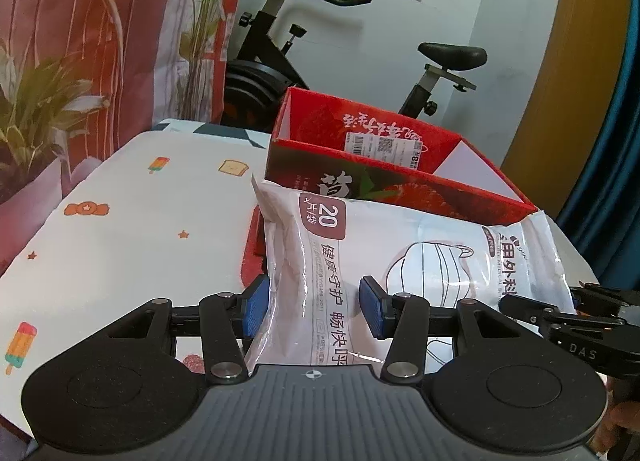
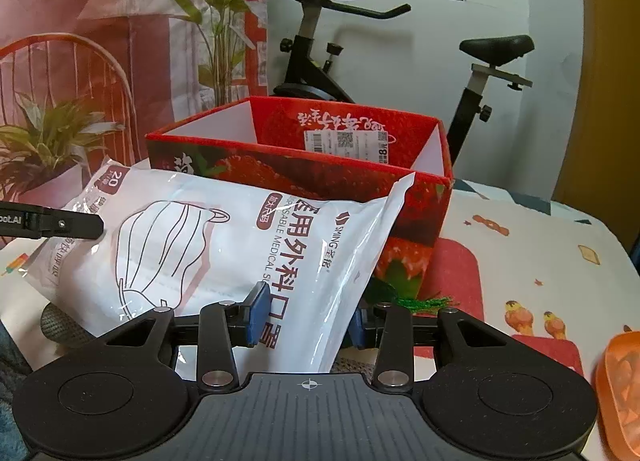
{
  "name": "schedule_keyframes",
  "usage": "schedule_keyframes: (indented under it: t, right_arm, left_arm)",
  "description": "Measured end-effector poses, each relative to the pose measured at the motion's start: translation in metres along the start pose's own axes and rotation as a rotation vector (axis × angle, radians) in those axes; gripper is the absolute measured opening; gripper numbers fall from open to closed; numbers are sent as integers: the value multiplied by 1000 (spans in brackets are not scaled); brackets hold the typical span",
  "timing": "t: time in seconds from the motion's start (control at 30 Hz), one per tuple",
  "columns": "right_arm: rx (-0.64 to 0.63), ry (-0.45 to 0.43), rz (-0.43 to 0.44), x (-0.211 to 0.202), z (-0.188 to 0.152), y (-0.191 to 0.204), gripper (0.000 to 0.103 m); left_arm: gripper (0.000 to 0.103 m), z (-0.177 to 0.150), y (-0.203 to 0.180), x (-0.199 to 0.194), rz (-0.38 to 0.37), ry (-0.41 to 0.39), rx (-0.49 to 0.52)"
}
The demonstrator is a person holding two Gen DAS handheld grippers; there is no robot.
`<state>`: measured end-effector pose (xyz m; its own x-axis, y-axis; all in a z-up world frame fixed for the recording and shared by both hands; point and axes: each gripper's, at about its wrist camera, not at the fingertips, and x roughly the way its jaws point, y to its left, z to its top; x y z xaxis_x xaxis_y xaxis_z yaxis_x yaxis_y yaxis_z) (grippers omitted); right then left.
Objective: Organize soft objects
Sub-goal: 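Lift the white mask bag with the left gripper above the table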
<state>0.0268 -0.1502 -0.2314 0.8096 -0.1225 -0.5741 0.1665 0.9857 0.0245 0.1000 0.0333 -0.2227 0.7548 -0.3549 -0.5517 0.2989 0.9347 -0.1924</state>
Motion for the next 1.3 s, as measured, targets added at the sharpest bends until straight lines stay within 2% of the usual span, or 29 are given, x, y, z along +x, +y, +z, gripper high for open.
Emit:
schedule_keyframes:
  t: [0.93, 1.3]
  right_arm:
    - [5, 17, 4, 1, 1, -1, 36]
    - [-15, -27, 2, -7, 7, -3, 36]
  left_arm:
    - [51, -1, -2, 3, 11, 25, 16]
    - [51, 12, -5, -5, 2, -13, 44]
